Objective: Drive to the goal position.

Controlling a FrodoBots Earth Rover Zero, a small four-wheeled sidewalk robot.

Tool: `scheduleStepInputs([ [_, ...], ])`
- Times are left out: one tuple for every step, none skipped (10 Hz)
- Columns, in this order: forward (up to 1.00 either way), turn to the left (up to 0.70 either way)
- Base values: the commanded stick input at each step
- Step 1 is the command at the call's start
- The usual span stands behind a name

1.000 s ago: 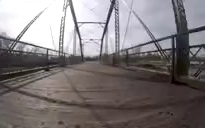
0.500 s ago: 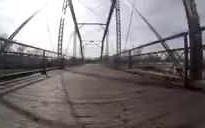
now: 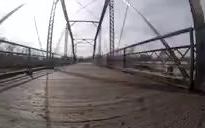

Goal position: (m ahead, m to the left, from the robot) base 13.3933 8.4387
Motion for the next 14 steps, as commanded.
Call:
scheduleStepInputs([
  [1.0, 0.0],
  [1.0, 0.0],
  [1.0, 0.0],
  [1.0, 0.0],
  [1.0, 0.0],
  [1.0, 0.0],
  [1.0, 0.0],
  [1.0, 0.0],
  [1.0, 0.01],
  [1.0, 0.09],
  [1.0, 0.22],
  [1.0, 0.24],
  [1.0, 0.25],
  [1.0, 0.0],
])
